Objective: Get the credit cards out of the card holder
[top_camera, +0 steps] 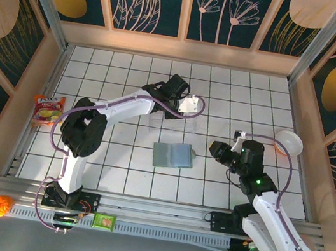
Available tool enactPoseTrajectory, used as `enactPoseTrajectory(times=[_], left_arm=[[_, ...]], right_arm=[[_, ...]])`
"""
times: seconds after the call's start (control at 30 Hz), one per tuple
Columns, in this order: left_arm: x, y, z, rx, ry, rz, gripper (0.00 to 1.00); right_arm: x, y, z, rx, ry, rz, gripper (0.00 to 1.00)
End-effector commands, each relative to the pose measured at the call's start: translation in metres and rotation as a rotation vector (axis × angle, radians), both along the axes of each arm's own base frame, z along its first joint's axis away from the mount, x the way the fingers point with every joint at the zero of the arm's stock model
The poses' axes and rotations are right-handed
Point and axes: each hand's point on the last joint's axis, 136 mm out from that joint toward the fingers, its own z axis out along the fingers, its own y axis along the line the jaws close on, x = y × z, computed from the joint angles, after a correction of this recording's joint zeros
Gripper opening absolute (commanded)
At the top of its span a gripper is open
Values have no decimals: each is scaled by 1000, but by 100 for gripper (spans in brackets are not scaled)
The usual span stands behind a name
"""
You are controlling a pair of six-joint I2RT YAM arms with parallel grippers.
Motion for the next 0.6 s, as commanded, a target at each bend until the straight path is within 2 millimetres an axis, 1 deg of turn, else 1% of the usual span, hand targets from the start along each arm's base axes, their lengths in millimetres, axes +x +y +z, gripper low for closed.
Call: enactPoseTrajectory(times=[0.0,0.13,0.17,0.2,0.23,0.3,0.33,0.43,0.53,0.57], left_arm=[[0,0,-6,13,-10,-8,0],[3,1,-10,14,-8,18,0],[5,1,-10,11,-9,29,5],[6,0,-9,5,-15,36,16],[7,0,-7,1,-20,42,22],[9,0,-3,-16,-27,55,28],[10,-1,0,-27,-35,61,30],[12,-1,8,-47,-52,74,31],[15,-3,22,-90,-80,98,31],[15,-4,30,-119,-87,107,32]], right_arm=[[7,3,23,31,-52,6,31],[7,3,23,34,-51,9,31],[7,3,23,32,-52,12,31],[7,3,23,35,-53,12,31],[6,4,23,36,-52,15,31],[6,4,23,37,-52,17,31],[6,4,24,37,-54,18,31],[6,4,24,40,-54,17,31],[6,5,24,43,-52,20,31],[6,5,24,43,-50,22,33]])
